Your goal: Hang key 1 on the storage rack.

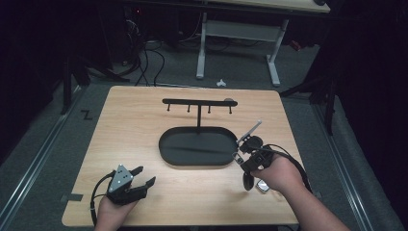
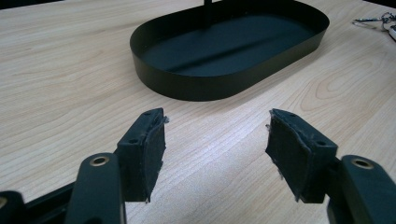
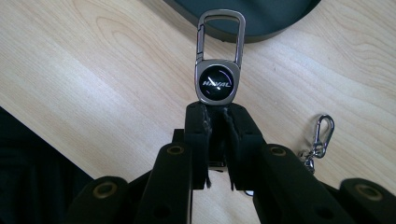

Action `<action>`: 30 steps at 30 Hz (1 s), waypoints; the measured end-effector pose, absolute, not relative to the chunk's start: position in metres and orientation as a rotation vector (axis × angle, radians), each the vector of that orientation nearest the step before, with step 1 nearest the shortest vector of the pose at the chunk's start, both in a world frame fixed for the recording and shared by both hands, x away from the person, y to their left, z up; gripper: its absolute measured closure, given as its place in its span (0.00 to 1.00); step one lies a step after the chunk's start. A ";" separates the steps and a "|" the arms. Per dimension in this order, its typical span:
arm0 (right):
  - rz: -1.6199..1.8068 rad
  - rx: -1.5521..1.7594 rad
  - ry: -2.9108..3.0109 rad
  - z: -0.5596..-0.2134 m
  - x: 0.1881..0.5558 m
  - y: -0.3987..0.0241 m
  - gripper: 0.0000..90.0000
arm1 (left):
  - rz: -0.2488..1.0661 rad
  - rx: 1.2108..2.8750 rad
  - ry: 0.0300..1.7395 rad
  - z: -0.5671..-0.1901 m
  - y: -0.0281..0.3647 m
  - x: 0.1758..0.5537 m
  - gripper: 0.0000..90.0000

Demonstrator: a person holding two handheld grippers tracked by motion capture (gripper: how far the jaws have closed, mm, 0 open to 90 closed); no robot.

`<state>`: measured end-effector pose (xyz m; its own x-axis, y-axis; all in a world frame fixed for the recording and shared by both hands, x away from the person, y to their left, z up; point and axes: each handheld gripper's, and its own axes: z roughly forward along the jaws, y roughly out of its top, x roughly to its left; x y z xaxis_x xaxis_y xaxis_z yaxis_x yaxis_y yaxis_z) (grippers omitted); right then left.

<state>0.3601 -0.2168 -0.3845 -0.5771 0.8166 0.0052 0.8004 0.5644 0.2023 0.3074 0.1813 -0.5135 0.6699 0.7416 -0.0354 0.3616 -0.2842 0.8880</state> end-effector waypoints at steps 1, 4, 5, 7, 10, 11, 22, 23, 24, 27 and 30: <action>0.283 1.385 2.701 -0.383 0.361 -0.217 0.90 | 0.482 1.891 0.866 -0.514 0.181 0.307 0.41; 0.291 1.385 2.698 -0.379 0.362 -0.216 0.90 | 0.481 1.894 0.866 -0.513 0.182 0.307 0.41; 0.293 1.398 2.699 -0.378 0.363 -0.216 0.90 | 0.481 1.895 0.865 -0.514 0.181 0.307 0.41; 0.295 1.376 2.701 -0.376 0.365 -0.215 0.90 | 0.483 1.896 0.863 -0.514 0.181 0.307 0.41; 0.296 1.382 2.698 -0.373 0.367 -0.213 0.90 | 0.484 1.896 0.865 -0.513 0.182 0.308 0.41; 0.298 1.378 2.700 -0.372 0.368 -0.212 0.90 | 0.484 1.893 0.865 -0.513 0.182 0.308 0.42; 0.312 1.359 2.713 -0.368 0.381 -0.202 0.90 | 0.522 1.895 0.883 -0.513 0.192 0.300 0.42; 0.310 1.366 2.709 -0.367 0.382 -0.200 0.90 | 0.522 1.894 0.887 -0.513 0.193 0.299 0.42; 0.313 1.368 2.709 -0.367 0.383 -0.200 0.90 | 0.527 1.890 0.890 -0.513 0.194 0.298 0.42; 0.316 1.361 2.708 -0.365 0.388 -0.197 0.90 | 0.535 1.892 0.897 -0.513 0.197 0.296 0.42; 0.317 1.347 2.706 -0.362 0.393 -0.195 0.90 | 0.542 1.896 0.902 -0.513 0.199 0.293 0.42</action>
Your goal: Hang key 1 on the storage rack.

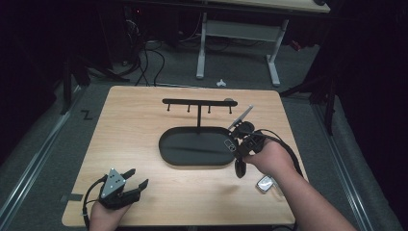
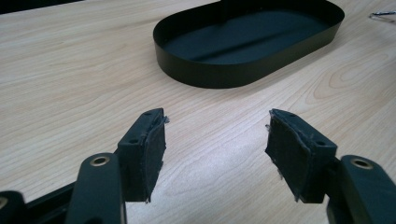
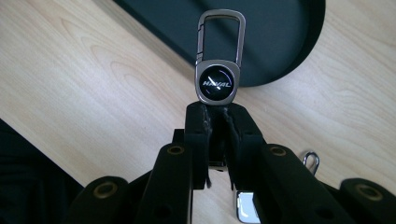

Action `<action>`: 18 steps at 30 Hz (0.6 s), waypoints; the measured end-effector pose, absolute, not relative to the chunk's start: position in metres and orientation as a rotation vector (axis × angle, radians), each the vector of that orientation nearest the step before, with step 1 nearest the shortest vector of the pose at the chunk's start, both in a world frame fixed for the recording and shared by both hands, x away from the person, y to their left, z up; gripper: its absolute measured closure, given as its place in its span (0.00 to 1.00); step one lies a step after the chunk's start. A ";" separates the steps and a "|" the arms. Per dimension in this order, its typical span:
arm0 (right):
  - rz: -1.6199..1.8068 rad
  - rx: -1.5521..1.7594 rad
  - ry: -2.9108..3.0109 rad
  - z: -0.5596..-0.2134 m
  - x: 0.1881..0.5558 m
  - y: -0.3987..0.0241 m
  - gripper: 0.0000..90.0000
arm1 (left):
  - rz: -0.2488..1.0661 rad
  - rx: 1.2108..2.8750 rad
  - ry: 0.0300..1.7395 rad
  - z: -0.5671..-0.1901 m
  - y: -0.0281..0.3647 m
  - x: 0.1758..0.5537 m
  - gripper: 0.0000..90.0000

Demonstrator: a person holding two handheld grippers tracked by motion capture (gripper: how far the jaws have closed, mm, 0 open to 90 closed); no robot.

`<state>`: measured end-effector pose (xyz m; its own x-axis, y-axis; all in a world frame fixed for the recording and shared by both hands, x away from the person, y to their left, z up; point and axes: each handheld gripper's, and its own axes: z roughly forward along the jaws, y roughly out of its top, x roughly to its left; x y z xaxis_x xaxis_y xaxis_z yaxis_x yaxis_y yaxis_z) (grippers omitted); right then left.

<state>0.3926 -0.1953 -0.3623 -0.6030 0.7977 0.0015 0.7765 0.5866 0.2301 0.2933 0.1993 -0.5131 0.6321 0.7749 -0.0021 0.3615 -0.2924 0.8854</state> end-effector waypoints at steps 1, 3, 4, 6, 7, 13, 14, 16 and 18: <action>0.322 1.353 2.705 -0.361 0.394 -0.194 0.90 | 0.547 1.893 0.906 -0.513 0.200 0.292 0.42; 0.327 1.353 2.702 -0.359 0.397 -0.193 0.90 | 0.546 1.895 0.912 -0.513 0.203 0.291 0.42; 0.332 1.355 2.697 -0.358 0.398 -0.192 0.90 | 0.551 1.893 0.914 -0.513 0.204 0.290 0.42; 0.338 1.342 2.697 -0.355 0.401 -0.191 0.90 | 0.556 1.889 0.922 -0.513 0.206 0.289 0.42; 0.338 1.345 2.697 -0.354 0.402 -0.190 0.90 | 0.557 1.888 0.925 -0.513 0.208 0.288 0.42; 0.357 1.339 2.699 -0.347 0.415 -0.182 0.90 | 0.563 1.877 0.948 -0.513 0.216 0.283 0.42; 0.357 1.339 2.699 -0.347 0.415 -0.182 0.90 | 0.563 1.877 0.948 -0.513 0.216 0.283 0.42; 0.362 1.354 2.704 -0.345 0.420 -0.178 0.90 | 0.562 1.874 0.952 -0.513 0.216 0.284 0.42; 0.366 1.340 2.710 -0.344 0.422 -0.176 0.90 | 0.562 1.876 0.947 -0.514 0.215 0.285 0.42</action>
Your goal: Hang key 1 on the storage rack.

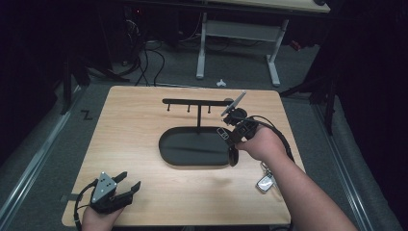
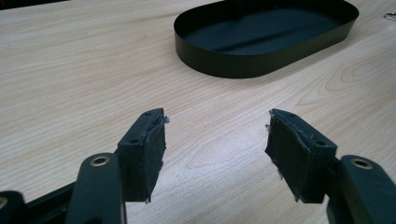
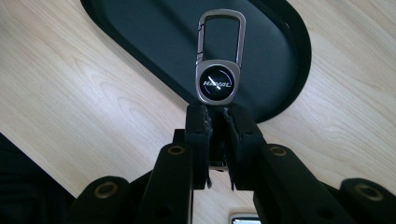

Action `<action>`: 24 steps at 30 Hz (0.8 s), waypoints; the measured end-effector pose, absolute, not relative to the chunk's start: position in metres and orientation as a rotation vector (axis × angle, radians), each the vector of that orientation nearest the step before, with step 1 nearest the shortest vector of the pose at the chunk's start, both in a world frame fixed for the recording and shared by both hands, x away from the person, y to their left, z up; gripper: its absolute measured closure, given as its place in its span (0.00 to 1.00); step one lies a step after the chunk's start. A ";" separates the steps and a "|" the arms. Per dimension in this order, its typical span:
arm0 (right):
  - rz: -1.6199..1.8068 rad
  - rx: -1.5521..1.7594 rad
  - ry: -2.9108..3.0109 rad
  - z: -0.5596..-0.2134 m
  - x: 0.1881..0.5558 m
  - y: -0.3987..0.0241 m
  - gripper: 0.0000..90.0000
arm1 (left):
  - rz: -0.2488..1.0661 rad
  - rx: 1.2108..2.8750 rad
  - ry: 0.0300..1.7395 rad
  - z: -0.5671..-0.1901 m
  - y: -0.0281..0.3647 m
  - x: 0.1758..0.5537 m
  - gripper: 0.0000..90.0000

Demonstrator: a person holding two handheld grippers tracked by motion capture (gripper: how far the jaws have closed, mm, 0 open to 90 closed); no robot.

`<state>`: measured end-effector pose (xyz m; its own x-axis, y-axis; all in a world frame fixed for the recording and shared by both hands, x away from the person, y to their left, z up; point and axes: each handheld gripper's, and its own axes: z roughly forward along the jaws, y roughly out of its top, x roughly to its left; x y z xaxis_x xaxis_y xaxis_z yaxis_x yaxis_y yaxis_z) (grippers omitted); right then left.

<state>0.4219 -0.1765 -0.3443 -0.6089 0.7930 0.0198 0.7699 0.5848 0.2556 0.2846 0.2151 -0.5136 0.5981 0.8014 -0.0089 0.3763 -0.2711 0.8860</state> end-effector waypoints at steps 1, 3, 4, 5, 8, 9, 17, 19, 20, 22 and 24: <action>0.369 1.350 2.703 -0.343 0.423 -0.174 0.90 | 0.560 1.878 0.947 -0.514 0.214 0.285 0.42; 0.373 1.341 2.701 -0.341 0.427 -0.172 0.90 | 0.557 1.883 0.942 -0.514 0.213 0.285 0.42; 0.380 1.326 2.705 -0.340 0.429 -0.170 0.90 | 0.557 1.884 0.941 -0.514 0.213 0.286 0.42; 0.384 1.332 2.702 -0.339 0.430 -0.169 0.90 | 0.555 1.885 0.939 -0.514 0.213 0.286 0.42; 0.407 1.347 2.691 -0.333 0.435 -0.164 0.90 | 0.553 1.885 0.940 -0.514 0.213 0.287 0.42; 0.407 1.347 2.691 -0.333 0.435 -0.164 0.90 | 0.553 1.885 0.940 -0.514 0.213 0.287 0.42; 0.445 1.338 2.676 -0.324 0.449 -0.160 0.90 | 0.552 1.884 0.938 -0.514 0.213 0.286 0.42; 0.456 1.345 2.674 -0.322 0.452 -0.158 0.90 | 0.551 1.884 0.939 -0.514 0.213 0.287 0.42; 0.454 1.353 2.670 -0.321 0.453 -0.157 0.90 | 0.550 1.884 0.940 -0.514 0.213 0.287 0.42; 0.461 1.363 2.663 -0.318 0.456 -0.154 0.90 | 0.551 1.884 0.939 -0.514 0.213 0.287 0.42; 0.462 1.348 2.658 -0.316 0.459 -0.153 0.90 | 0.553 1.884 0.939 -0.514 0.214 0.287 0.42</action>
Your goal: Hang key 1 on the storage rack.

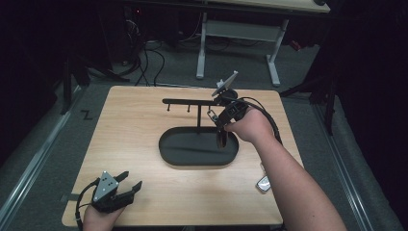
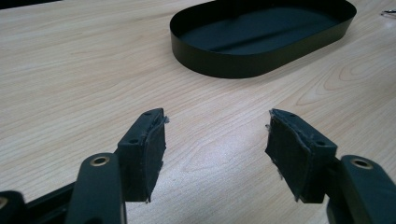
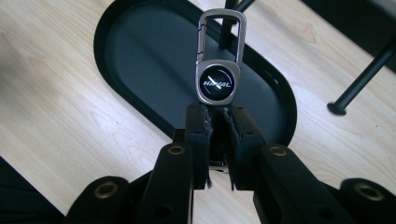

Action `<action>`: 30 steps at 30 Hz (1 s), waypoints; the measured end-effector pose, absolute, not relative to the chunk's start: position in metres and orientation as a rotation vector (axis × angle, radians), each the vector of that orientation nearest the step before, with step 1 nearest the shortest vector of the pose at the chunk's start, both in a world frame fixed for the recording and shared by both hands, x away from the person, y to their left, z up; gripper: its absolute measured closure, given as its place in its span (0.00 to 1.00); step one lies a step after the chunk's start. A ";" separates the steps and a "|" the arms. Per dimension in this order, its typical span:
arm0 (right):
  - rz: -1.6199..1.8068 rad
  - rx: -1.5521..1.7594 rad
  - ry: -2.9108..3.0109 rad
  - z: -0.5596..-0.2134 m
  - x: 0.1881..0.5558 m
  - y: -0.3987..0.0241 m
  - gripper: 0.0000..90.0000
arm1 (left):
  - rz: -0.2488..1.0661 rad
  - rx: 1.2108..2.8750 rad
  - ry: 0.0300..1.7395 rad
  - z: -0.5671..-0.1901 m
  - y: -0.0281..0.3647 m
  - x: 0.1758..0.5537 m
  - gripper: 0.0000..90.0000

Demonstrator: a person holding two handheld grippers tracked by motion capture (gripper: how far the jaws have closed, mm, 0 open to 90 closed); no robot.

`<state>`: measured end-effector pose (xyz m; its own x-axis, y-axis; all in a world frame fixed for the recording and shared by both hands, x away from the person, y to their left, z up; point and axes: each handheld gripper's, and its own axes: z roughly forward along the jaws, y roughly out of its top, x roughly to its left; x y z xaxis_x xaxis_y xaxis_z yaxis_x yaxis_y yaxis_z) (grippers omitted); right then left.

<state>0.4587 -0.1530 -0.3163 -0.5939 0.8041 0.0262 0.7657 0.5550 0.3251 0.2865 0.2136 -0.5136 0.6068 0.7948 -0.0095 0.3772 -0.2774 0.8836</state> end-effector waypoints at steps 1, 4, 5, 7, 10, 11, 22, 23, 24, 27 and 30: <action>0.468 1.352 2.658 -0.316 0.460 -0.152 0.90 | 0.553 1.884 0.939 -0.514 0.214 0.286 0.42; 0.460 1.351 2.656 -0.317 0.463 -0.150 0.90 | 0.550 1.882 0.938 -0.514 0.213 0.286 0.42; 0.453 1.368 2.652 -0.317 0.463 -0.149 0.90 | 0.547 1.886 0.935 -0.514 0.213 0.286 0.42; 0.451 1.359 2.654 -0.318 0.465 -0.148 0.90 | 0.543 1.892 0.933 -0.514 0.213 0.286 0.42; 0.449 1.358 2.649 -0.318 0.467 -0.147 0.90 | 0.544 1.893 0.933 -0.514 0.213 0.286 0.42; 0.445 1.368 2.644 -0.318 0.467 -0.146 0.90 | 0.546 1.887 0.933 -0.514 0.213 0.286 0.42; 0.434 1.362 2.640 -0.321 0.471 -0.145 0.90 | 0.549 1.887 0.930 -0.514 0.212 0.286 0.42; 0.429 1.359 2.641 -0.322 0.471 -0.145 0.90 | 0.548 1.887 0.930 -0.514 0.212 0.286 0.42; 0.414 1.368 2.635 -0.323 0.472 -0.145 0.90 | 0.547 1.886 0.928 -0.514 0.211 0.286 0.42; 0.415 1.379 2.632 -0.326 0.473 -0.145 0.90 | 0.547 1.889 0.923 -0.514 0.210 0.286 0.42; 0.421 1.380 2.631 -0.329 0.475 -0.145 0.90 | 0.545 1.897 0.918 -0.513 0.210 0.285 0.42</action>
